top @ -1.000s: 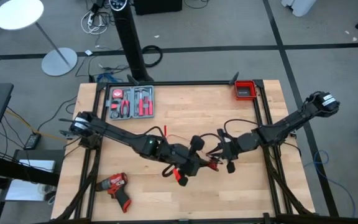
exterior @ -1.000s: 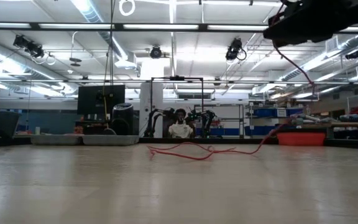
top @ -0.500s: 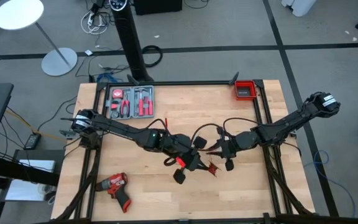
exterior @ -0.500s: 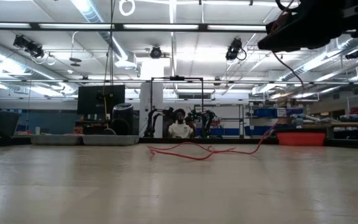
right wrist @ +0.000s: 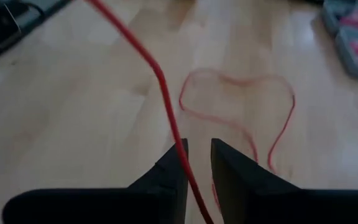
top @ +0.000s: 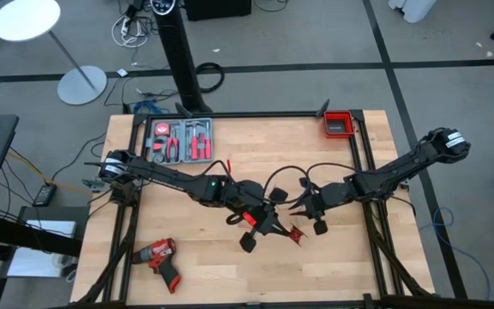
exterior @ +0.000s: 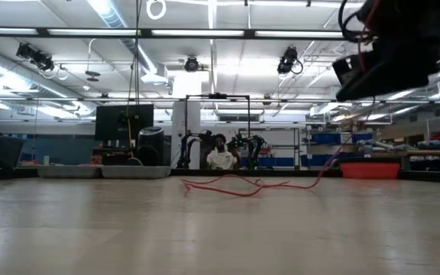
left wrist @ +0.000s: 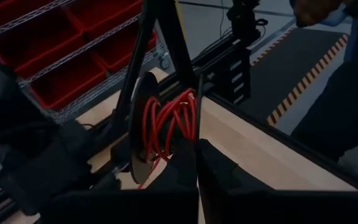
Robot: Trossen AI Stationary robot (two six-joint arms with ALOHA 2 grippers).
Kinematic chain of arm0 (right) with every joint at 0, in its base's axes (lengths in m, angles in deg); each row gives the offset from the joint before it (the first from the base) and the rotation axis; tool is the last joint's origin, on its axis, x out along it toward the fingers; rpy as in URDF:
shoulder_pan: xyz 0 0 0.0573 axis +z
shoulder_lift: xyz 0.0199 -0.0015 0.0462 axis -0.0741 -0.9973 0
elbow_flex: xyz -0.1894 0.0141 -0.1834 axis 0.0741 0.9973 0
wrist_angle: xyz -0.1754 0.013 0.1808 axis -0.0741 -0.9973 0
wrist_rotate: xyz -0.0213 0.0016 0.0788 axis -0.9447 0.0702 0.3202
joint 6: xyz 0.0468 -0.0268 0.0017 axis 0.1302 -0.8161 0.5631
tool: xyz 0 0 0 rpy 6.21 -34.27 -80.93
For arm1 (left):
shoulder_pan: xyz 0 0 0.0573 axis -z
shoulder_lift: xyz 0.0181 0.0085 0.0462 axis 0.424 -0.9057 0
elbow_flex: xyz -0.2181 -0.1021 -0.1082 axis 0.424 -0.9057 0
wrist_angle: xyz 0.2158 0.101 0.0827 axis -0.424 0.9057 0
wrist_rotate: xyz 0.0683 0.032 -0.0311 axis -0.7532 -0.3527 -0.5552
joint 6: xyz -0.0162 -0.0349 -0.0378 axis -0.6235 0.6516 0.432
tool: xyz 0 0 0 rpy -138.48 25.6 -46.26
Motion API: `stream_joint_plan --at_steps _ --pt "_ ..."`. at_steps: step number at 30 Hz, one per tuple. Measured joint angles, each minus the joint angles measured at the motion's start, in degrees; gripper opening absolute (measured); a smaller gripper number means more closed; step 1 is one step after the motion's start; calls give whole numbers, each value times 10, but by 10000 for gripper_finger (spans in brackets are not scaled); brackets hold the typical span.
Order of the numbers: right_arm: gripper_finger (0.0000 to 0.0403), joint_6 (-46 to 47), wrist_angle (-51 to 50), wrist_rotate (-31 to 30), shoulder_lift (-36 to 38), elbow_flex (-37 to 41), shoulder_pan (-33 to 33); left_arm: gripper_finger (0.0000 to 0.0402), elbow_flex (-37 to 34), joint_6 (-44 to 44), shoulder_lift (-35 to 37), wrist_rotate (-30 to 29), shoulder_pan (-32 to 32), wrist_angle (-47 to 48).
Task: Coil cords
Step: Coil the red wire on the black spool
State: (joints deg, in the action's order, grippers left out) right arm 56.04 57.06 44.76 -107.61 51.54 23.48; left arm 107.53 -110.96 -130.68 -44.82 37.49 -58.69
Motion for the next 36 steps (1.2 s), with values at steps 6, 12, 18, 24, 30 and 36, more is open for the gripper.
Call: stream_joint_plan --at_steps 6,12,18,24,30,36 --pt "63 24 1 0 9 29 -3 0 0 11 0 -1 0 3" --pt "63 30 -17 4 35 38 -3 0 0 12 0 -1 0 6" --pt "62 39 -54 5 81 38 -3 0 0 21 0 -3 0 17" --pt "63 44 -66 20 98 38 -3 0 0 21 0 -7 0 16" --pt "63 54 -101 28 96 38 -4 0 0 18 0 -19 -5 13" --pt "58 83 -122 30 95 38 -4 0 0 18 0 -20 -12 10"
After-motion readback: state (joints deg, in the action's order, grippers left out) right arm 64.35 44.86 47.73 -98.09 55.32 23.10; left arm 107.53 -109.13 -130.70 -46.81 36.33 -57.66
